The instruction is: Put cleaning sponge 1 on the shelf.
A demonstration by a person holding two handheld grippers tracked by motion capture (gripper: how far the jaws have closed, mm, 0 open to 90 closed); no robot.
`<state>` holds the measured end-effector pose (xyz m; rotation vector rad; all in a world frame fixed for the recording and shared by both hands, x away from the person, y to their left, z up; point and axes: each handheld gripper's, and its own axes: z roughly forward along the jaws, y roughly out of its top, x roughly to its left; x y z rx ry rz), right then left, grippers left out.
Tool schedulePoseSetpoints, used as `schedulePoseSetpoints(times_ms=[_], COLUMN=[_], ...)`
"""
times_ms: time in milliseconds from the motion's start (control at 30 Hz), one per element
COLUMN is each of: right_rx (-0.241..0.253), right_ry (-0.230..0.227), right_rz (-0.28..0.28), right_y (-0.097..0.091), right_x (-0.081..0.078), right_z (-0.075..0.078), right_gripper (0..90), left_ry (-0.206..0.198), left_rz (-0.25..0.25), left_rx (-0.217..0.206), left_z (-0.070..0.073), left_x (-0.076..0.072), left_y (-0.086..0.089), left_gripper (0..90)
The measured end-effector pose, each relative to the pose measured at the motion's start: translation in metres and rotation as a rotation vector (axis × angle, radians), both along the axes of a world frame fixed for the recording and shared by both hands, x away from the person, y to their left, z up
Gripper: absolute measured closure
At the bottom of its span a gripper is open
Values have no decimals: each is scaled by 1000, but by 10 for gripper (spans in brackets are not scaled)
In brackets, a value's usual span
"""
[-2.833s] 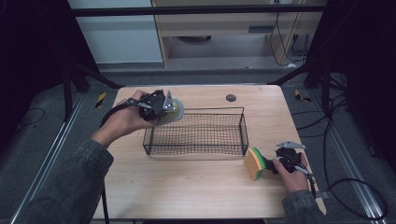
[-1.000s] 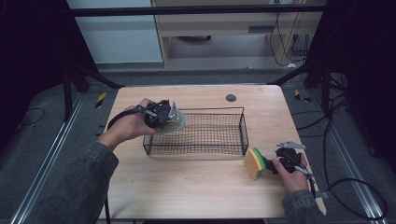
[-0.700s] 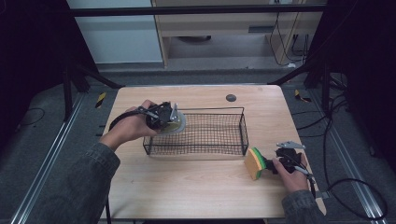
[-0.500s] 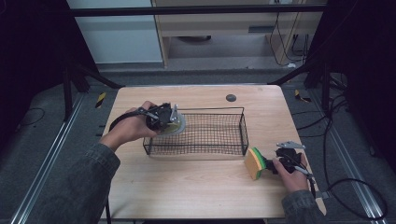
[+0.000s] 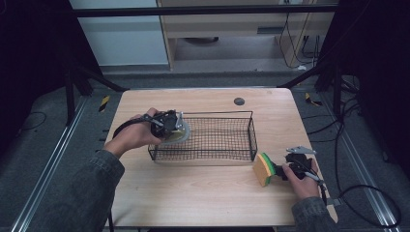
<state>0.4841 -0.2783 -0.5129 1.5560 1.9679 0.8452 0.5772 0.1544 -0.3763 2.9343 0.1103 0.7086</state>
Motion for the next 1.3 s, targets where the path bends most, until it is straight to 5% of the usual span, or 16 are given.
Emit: schedulePoseSetpoints(times_ms=[1300], right_rx=[-1], right_ry=[0], right_rz=[0], right_y=[0], right_x=[0], right_z=[0], right_gripper=[8], left_ry=[75], left_rz=[17], left_rx=[14], left_z=[-37], left_x=[15], left_y=[-5], left_gripper=[700])
